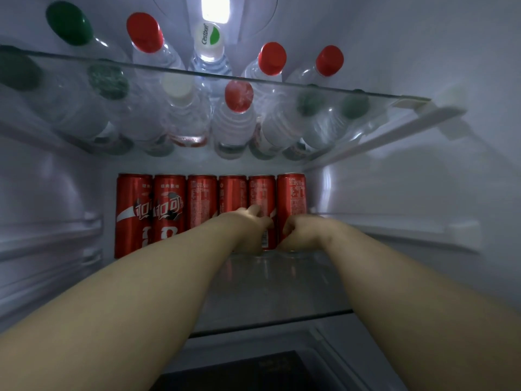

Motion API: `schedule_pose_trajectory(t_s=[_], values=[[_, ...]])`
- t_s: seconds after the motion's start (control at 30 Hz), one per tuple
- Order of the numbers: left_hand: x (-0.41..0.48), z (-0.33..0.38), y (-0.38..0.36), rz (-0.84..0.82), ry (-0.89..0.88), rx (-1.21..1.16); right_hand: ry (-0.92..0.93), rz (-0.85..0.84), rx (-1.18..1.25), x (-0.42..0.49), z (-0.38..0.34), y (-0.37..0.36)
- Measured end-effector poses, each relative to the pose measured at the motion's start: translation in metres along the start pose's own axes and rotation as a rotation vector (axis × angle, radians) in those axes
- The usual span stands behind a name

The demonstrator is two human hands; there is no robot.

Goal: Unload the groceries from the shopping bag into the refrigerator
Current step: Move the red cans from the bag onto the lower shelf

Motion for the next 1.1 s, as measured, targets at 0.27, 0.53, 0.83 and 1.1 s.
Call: schedule_pose_trajectory(t_s=[0.27,0.53,0.83,1.1], values=[[0.0,-0.001,-0.007,-0.029,-0.034,0.04,-0.03,-0.123,-0.018,-0.001,0.0,-0.009],[-0.007,-0.01,-0.003,-0.04,0.034,-0.014,-0.083,-0.164,0.007,0.005,0.007,-0.019],[-0.017,-0.016,0.005,-0.042,0.081,-0.023,-0.078,-0.182,0.026,0.002,0.003,-0.02],[-0.023,-0.013,0.013,-0.019,0.042,-0.057,-0.008,-0.006,-0.042,-0.003,-0.001,0.001]])
Point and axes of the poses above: each hand's wrist, its own x-axis towards the middle knuckle, its own y-axis out of the back of the hand, z = x × y, the point moved 9 cm from there along x, towards the middle knuckle, and after that the axes turned 13 degrees about z, right-handed, at the moved point
